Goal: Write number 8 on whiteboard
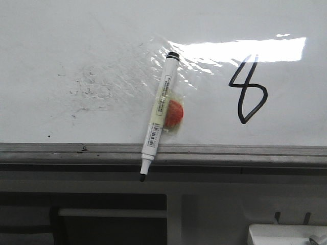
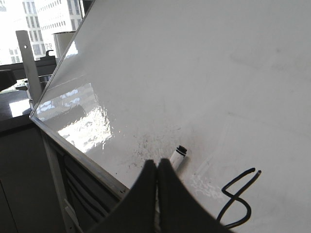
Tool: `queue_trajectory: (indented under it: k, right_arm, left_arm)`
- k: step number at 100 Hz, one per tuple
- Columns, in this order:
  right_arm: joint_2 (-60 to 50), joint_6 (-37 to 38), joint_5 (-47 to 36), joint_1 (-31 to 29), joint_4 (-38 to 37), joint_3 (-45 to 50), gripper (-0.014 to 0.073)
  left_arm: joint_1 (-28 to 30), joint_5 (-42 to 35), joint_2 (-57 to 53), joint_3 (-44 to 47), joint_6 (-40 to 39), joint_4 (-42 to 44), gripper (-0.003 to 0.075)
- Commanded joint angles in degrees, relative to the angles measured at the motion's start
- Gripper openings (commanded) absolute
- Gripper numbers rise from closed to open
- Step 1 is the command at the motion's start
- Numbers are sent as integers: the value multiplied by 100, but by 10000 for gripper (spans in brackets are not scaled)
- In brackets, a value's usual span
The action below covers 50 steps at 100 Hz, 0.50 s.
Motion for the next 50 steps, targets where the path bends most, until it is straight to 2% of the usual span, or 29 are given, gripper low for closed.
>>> queue_trajectory:
  k: [1,50]
  right_arm:
    - [44,-66,140,-14,-56,-152,-64]
    - [44,-66,140,-14,-56,-152,-64]
  left_arm:
    - [-2,231,67,-160,-71,-217,-20]
    - [-2,190,67,-91,-21,-174,-20]
